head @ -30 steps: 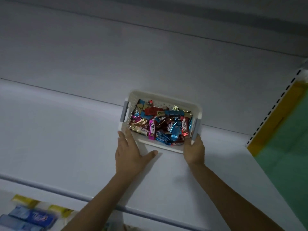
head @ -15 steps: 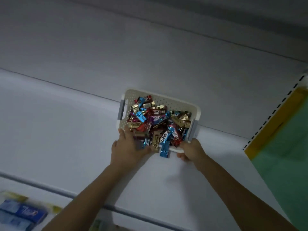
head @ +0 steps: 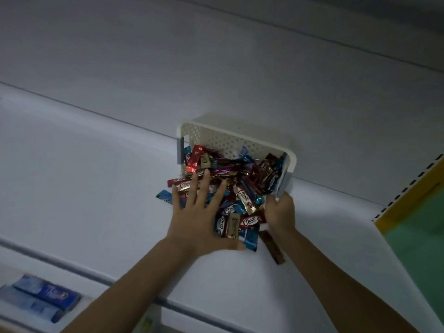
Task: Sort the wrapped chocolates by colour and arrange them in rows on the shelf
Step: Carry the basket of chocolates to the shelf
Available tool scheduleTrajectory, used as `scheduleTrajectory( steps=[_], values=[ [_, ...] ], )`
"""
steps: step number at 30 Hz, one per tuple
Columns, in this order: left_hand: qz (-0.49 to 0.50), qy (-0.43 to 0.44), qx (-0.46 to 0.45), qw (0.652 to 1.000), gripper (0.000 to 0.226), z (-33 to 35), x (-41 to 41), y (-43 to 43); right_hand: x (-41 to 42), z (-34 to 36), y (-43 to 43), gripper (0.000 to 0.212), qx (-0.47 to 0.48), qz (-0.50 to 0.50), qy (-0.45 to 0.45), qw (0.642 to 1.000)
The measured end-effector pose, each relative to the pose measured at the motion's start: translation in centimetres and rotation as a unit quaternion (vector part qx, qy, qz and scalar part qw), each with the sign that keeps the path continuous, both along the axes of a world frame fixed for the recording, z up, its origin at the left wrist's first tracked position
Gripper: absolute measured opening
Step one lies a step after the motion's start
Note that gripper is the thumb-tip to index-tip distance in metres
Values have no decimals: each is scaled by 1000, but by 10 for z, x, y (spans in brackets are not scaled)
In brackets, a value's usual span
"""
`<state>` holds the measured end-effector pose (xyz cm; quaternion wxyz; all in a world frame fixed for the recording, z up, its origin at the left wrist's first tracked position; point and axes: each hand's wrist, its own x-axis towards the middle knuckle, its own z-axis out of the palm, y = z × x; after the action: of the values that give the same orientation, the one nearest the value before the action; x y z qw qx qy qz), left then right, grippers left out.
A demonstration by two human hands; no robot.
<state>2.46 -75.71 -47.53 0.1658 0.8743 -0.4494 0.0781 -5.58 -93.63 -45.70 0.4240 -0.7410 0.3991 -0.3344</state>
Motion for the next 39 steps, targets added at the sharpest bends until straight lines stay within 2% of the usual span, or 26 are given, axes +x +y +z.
scheduleTrajectory(
  steps=[6, 11, 16, 19, 22, 24, 26, 29, 31, 34, 39],
  values=[
    [86, 6, 21, 996, 132, 3, 35, -5, 9, -1, -2, 18, -15, 11, -15, 1000],
    [82, 66, -45, 993, 129, 0, 49, 5, 25, -2, -7, 20, 14, 8, -23, 1000],
    [86, 67, -33, 994, 134, -1, 47, 3, 39, 0, -21, 27, 39, -4, -53, 998],
    [92, 66, -18, 993, 134, -1, 49, 2, 43, 13, -20, 32, -34, 3, -51, 998],
    [97, 56, -13, 994, 131, -2, 50, 1, 41, 33, -22, 36, -108, 31, -122, 986],
    [100, 52, -6, 994, 133, -1, 52, 1, 39, 42, -24, 34, -132, 58, -134, 980],
    [103, 42, 2, 994, 132, 1, 50, 2, 39, 51, -24, 45, -152, 87, -135, 975],
    [107, 10, -8, 994, 123, 8, 45, 3, 34, 72, -16, 54, -119, 110, -169, 972],
    [120, 1, -34, 992, 113, 14, 43, 6, 34, 83, -19, 58, -127, 114, -160, 972],
    [141, 34, -89, 985, 98, 24, 43, 14, 31, 95, -17, 52, -160, 96, -121, 975],
    [143, 95, -142, 975, 84, 37, 43, 29, 25, 109, -11, 47, -59, 61, -91, 992]
  ],
)
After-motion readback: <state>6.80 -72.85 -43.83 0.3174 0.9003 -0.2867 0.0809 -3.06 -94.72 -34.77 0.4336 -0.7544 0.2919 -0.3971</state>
